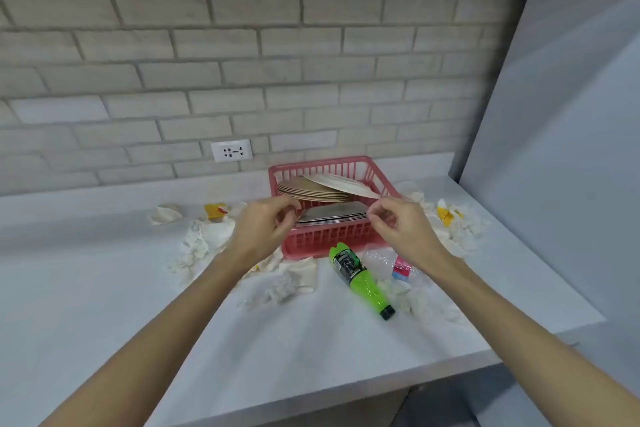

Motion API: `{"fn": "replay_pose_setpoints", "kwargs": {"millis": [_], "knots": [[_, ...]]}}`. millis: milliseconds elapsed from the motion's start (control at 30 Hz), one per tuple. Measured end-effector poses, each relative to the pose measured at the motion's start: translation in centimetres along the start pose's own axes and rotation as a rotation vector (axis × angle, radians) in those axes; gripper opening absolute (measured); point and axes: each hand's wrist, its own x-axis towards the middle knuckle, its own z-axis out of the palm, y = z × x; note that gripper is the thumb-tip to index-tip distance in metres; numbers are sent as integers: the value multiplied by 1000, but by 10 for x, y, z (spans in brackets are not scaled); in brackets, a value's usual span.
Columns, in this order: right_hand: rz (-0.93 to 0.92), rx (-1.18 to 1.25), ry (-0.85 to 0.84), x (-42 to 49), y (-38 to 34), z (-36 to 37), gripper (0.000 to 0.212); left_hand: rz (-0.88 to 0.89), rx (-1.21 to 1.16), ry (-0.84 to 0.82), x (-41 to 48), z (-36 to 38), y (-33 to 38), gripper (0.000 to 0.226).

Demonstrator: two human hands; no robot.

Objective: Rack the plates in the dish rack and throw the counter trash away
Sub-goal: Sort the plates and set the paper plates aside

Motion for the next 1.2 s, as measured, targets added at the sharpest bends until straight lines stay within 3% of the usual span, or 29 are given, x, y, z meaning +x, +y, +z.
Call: {"fn": "replay_pose_setpoints", "kwargs": {"millis": [400,633,700,900,1033,1200], "knots": [[116,31,-97,35,76,21,11,-113,0,-156,38,50,-38,24],[81,-39,-308,74,140,36,42,-132,160,-483,44,112,-79,80],[72,19,-362,86,154,36,45,-146,159,-457,41,125,-83,82],[47,86,-313,134,179,41,36,-174,145,-279,42,145,-76,78],[-15,10,-396,166,181,62,39,-182,170,-250,46,153,-73,70],[-76,-168,-514,192,177,87,58,-192,178,-245,46,157,-75,63]]}}
